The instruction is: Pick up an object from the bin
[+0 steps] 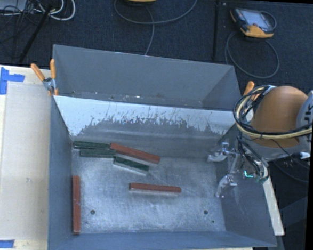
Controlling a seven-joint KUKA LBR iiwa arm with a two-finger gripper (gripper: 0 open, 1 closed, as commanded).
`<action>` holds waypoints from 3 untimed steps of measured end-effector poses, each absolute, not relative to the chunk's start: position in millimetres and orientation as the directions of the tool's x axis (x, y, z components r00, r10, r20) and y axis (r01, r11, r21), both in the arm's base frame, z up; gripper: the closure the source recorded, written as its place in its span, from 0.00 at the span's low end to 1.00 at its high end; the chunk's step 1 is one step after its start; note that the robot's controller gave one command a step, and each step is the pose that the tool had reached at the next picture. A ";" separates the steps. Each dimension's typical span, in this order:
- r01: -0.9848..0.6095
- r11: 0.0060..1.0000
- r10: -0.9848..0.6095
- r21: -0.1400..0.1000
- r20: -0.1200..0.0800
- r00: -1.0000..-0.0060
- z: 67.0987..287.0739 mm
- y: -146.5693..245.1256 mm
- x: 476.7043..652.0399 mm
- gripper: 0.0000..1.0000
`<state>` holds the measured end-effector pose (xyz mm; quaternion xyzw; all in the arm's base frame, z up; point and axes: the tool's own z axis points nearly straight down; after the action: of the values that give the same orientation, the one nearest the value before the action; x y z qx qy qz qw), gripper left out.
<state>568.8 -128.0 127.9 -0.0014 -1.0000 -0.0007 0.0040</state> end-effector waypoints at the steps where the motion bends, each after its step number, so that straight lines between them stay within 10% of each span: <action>1: 0.000 1.000 0.000 0.000 0.001 -1.000 132.1 -127.9 570.8 0.00; 3: -0.060 0.998 -0.060 0.002 0.001 -0.998 120.1 -47.6 558.0 0.00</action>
Offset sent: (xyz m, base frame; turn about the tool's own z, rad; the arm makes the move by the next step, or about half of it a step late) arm 0.0186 0.0932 -0.0188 -0.0105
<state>558.0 -47.6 120.1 0.0299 -0.9996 -0.0010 0.0005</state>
